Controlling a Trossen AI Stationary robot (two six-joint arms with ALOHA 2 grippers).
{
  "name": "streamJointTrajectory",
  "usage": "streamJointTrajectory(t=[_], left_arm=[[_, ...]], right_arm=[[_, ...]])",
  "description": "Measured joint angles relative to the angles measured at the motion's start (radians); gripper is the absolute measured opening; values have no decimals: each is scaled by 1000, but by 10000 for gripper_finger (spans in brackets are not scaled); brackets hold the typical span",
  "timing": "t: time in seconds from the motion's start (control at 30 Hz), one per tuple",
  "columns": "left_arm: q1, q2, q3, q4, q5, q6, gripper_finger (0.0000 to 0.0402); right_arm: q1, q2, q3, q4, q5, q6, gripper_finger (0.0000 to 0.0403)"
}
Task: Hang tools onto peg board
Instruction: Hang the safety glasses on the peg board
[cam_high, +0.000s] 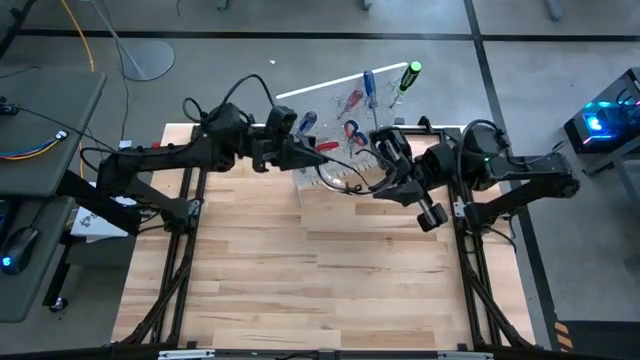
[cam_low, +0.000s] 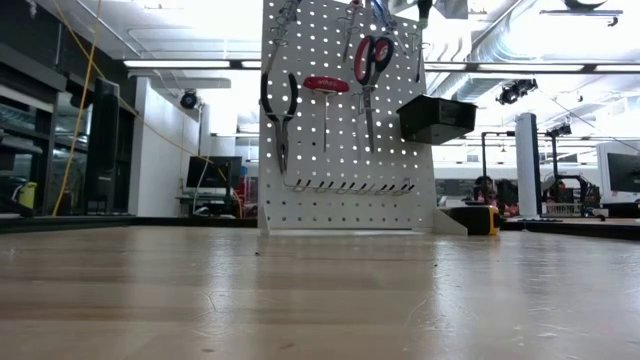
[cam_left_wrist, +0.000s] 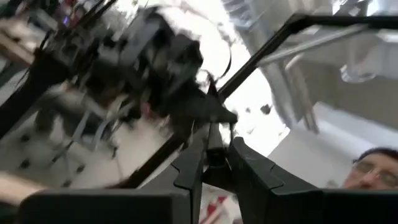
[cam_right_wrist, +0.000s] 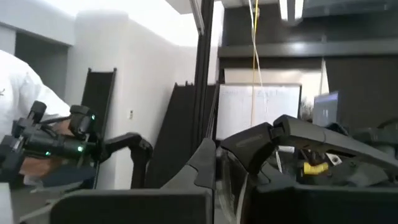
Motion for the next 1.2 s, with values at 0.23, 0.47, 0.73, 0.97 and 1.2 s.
streamJointTrajectory(t=[0.23,0.47,0.73,0.97,1.2], left_arm=[[-30,0,0,-361,123,158,65],[-129,-3,-68,-758,124,410,65],[-242,-12,-313,-644,55,330,46],[-333,-63,-581,-254,35,93,4],[-424,-148,-753,-31,-202,-115,1]], right_arm=[[-18,-98,0,-322,19,60,6],[-5,-159,2,-765,109,194,3],[1,-141,-51,-1163,148,215,2],[-75,-170,-283,-1048,174,205,2],[-212,-217,-324,-813,61,178,2]])
